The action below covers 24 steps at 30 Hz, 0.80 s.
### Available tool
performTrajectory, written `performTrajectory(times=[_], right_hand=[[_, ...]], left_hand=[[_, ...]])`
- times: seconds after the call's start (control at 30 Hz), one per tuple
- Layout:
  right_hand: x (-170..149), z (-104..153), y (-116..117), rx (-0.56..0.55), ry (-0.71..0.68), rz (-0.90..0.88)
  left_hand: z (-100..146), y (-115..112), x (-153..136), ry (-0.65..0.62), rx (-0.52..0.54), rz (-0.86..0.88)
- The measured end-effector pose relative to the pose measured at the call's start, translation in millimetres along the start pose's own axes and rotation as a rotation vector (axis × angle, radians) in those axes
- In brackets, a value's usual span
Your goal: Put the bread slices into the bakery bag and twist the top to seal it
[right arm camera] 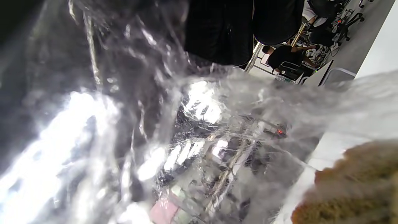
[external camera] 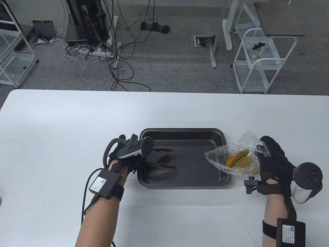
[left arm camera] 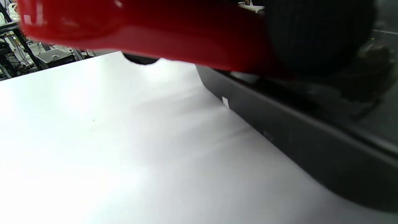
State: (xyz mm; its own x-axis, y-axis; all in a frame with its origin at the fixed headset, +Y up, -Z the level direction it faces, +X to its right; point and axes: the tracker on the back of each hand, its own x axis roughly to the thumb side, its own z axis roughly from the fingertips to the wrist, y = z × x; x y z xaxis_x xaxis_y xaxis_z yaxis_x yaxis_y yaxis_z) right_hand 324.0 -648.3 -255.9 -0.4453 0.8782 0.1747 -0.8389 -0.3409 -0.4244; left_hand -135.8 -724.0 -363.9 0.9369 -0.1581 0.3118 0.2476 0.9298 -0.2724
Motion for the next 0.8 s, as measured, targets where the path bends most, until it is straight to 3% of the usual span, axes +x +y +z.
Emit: performTrajectory(times=[0.23, 0.43, 0.6, 0.8], right_hand=[[0, 0, 0, 0.003, -0.003, -0.009], [7, 4, 7, 0.005, -0.024, 0.011], [19, 11, 18, 0.013, -0.048, 0.048], [32, 22, 37, 0.026, -0.081, 0.116]], left_hand=[[10, 8, -1, 0.013, 0.025, 0.031], [44, 43, 19, 0.002, 0.168, 0.068], [97, 75, 67, -0.110, 0.457, 0.116], [153, 93, 144, -0.256, 0.577, 0.027]])
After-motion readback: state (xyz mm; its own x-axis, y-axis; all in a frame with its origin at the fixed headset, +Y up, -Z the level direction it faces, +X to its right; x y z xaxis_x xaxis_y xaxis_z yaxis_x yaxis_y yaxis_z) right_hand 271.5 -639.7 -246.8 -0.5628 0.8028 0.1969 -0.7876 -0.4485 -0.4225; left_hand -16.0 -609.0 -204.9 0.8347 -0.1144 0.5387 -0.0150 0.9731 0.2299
